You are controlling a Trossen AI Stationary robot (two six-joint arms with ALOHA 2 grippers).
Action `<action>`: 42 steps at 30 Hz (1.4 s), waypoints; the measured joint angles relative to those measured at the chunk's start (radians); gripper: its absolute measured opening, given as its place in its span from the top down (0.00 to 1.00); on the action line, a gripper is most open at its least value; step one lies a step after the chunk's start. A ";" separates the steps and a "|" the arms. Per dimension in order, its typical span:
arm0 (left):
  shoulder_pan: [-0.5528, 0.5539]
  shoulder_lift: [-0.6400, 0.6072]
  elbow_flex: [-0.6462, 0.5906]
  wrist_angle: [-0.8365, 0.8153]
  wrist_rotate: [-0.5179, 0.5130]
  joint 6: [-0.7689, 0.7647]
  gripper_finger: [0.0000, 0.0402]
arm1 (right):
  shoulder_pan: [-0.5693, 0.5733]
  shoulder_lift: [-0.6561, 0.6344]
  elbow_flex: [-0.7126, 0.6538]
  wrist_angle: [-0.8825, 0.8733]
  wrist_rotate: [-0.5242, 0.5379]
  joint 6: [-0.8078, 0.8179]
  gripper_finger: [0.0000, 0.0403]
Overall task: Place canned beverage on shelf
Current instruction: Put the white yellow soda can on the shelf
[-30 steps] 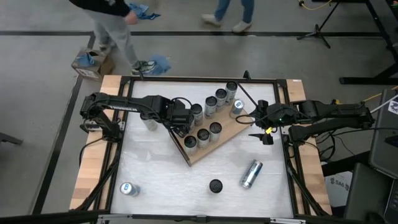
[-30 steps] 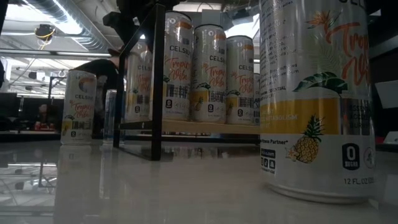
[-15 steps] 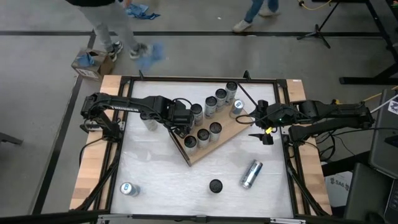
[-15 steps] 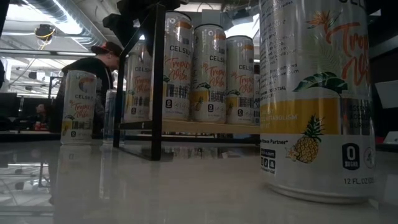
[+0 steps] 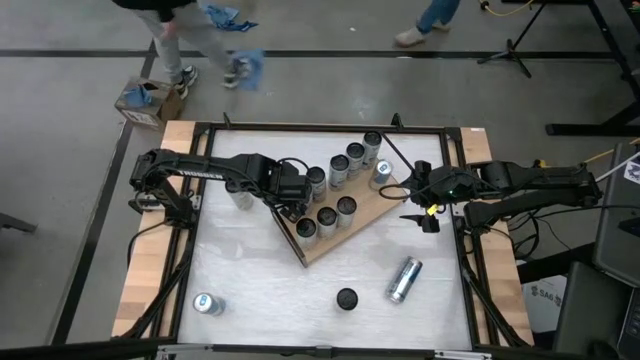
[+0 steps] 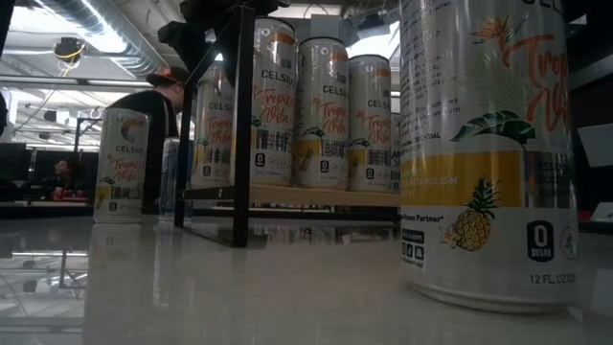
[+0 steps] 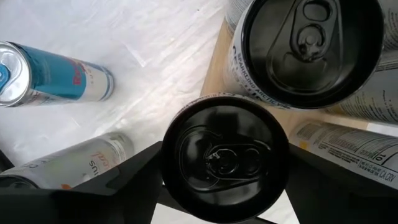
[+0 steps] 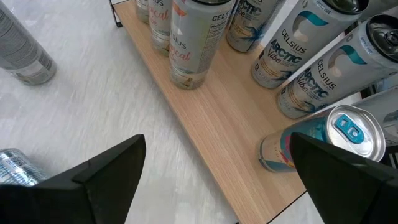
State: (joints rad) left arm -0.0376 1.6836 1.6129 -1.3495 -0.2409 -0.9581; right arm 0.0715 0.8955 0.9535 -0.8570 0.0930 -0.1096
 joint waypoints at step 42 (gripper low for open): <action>0.000 -0.025 0.009 -0.005 0.023 -0.012 0.06 | 0.000 0.000 0.000 0.002 -0.097 0.001 0.04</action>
State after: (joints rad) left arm -0.0380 1.6582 1.6222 -1.3540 -0.2184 -0.9697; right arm 0.0716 0.8955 0.9535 -0.8550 -0.0037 -0.1090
